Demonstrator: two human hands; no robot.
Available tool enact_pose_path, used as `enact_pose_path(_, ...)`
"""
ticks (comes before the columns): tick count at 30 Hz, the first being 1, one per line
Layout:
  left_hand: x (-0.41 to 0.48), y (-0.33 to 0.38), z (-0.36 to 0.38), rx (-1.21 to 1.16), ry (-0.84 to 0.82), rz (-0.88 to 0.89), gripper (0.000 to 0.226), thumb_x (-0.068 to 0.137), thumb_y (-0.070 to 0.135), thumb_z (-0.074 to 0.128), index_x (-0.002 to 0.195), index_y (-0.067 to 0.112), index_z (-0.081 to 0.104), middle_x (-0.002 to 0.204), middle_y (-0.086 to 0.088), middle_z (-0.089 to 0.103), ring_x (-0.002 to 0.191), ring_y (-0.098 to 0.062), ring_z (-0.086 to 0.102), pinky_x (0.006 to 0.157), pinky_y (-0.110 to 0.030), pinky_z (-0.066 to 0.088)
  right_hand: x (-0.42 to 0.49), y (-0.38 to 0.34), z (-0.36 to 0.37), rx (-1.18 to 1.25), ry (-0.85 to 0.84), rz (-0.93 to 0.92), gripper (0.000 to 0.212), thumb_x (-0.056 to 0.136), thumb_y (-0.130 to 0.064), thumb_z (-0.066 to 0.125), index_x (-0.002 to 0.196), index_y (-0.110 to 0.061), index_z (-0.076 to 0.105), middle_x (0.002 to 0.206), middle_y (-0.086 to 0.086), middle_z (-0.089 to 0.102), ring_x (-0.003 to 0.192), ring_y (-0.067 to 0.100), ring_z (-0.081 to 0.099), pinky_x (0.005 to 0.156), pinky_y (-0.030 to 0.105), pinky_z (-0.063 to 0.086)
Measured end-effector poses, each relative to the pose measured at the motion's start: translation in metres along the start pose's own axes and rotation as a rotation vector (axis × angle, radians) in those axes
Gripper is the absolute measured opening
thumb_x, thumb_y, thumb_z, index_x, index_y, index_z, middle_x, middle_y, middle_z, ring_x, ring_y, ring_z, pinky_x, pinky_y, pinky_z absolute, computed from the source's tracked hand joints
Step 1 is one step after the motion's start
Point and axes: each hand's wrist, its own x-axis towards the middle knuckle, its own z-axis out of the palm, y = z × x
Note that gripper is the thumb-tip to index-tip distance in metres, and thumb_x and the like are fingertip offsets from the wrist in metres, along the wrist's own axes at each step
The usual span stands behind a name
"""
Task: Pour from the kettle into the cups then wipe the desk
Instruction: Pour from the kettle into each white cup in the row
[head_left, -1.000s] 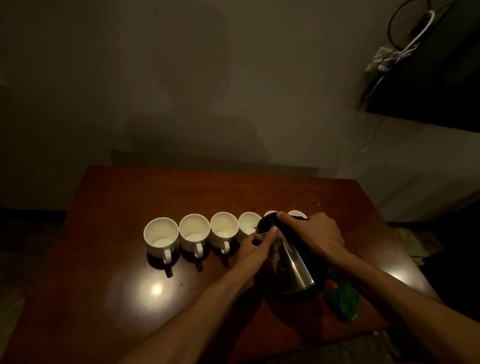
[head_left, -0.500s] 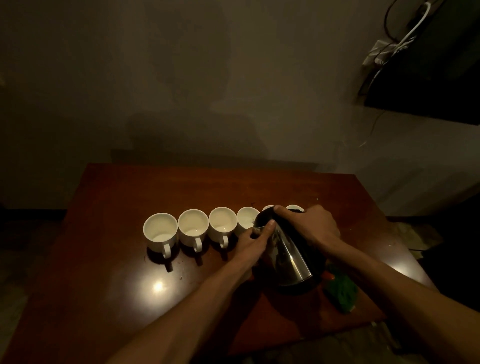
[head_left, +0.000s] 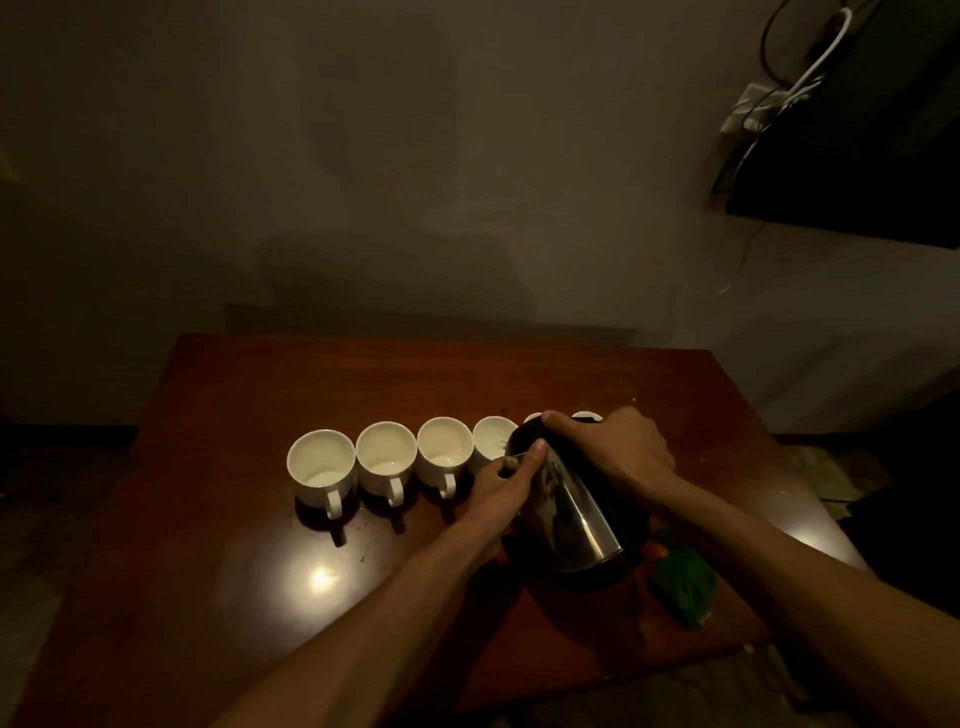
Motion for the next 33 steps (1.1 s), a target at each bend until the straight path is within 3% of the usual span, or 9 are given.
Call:
enact_pose_path(3,0.002,-0.001,0.001,0.001,-0.001,-0.002,0.094,0.056,0.081,0.071,0.129,0.023,0.060,0.128,-0.002,0.063,0.119,-0.029,0.058,0.102,-0.059,0.048,0.000,0.000,0.000,-0.004,0.001,-0.002,0.066,0.074,-0.079,0.062,0.072,-0.013,0.063,0.068,0.000,0.066,0.057,0.016,0.064,0.049,0.022,0.041)
enact_pose_path(11,0.002,-0.001,0.001,-0.006,0.006,-0.030,0.073,0.071,0.072,0.071,0.125,0.024,0.060,0.121,0.001,0.064,0.115,-0.027,0.059,0.102,-0.059,0.049,-0.003,-0.001,-0.003,-0.001,0.001,-0.020,0.060,0.077,-0.075,0.062,0.068,-0.016,0.061,0.065,-0.002,0.064,0.054,0.013,0.063,0.047,0.020,0.040)
enact_pose_path(18,0.004,-0.002,0.001,0.040,-0.001,-0.016,0.083,0.066,0.075,0.070,0.130,0.023,0.058,0.125,0.000,0.061,0.117,-0.027,0.058,0.103,-0.058,0.048,0.001,0.001,-0.002,0.003,-0.006,-0.021,0.063,0.077,-0.077,0.061,0.071,-0.014,0.062,0.068,0.000,0.066,0.056,0.015,0.064,0.050,0.022,0.043)
enact_pose_path(20,0.002,-0.001,0.001,0.065,0.003,-0.004,0.081,0.068,0.074,0.068,0.129,0.022,0.058,0.120,0.001,0.061,0.110,-0.023,0.058,0.100,-0.051,0.050,0.001,0.007,0.000,0.019,0.002,-0.017,0.065,0.076,-0.079,0.060,0.072,-0.013,0.064,0.067,0.000,0.066,0.056,0.015,0.065,0.050,0.022,0.043)
enact_pose_path(24,-0.003,0.001,0.002,0.127,0.025,0.054,0.063,0.085,0.061,0.065,0.130,0.018,0.057,0.116,0.002,0.061,0.094,-0.012,0.057,0.076,-0.031,0.049,-0.005,0.021,0.001,0.131,0.032,-0.018,0.066,0.076,-0.078,0.060,0.063,-0.013,0.061,0.056,-0.002,0.060,0.045,0.011,0.055,0.044,0.019,0.037)
enact_pose_path(29,-0.008,0.002,0.003,0.194,0.057,0.127,0.068,0.078,0.063,0.069,0.129,0.020,0.058,0.126,-0.003,0.064,0.110,-0.021,0.061,0.096,-0.041,0.053,-0.011,0.035,0.006,0.245,0.028,-0.039,0.069,0.076,-0.079,0.058,0.062,-0.012,0.062,0.054,-0.002,0.060,0.044,0.011,0.055,0.046,0.019,0.040)
enact_pose_path(33,-0.014,0.003,0.003,0.220,0.076,0.169,0.082,0.065,0.071,0.067,0.127,0.019,0.060,0.125,-0.003,0.065,0.116,-0.024,0.061,0.100,-0.043,0.052,-0.014,0.037,0.008,0.276,0.034,-0.053,0.066,0.078,-0.076,0.057,0.061,-0.013,0.062,0.051,-0.006,0.057,0.040,0.007,0.051,0.042,0.016,0.035)
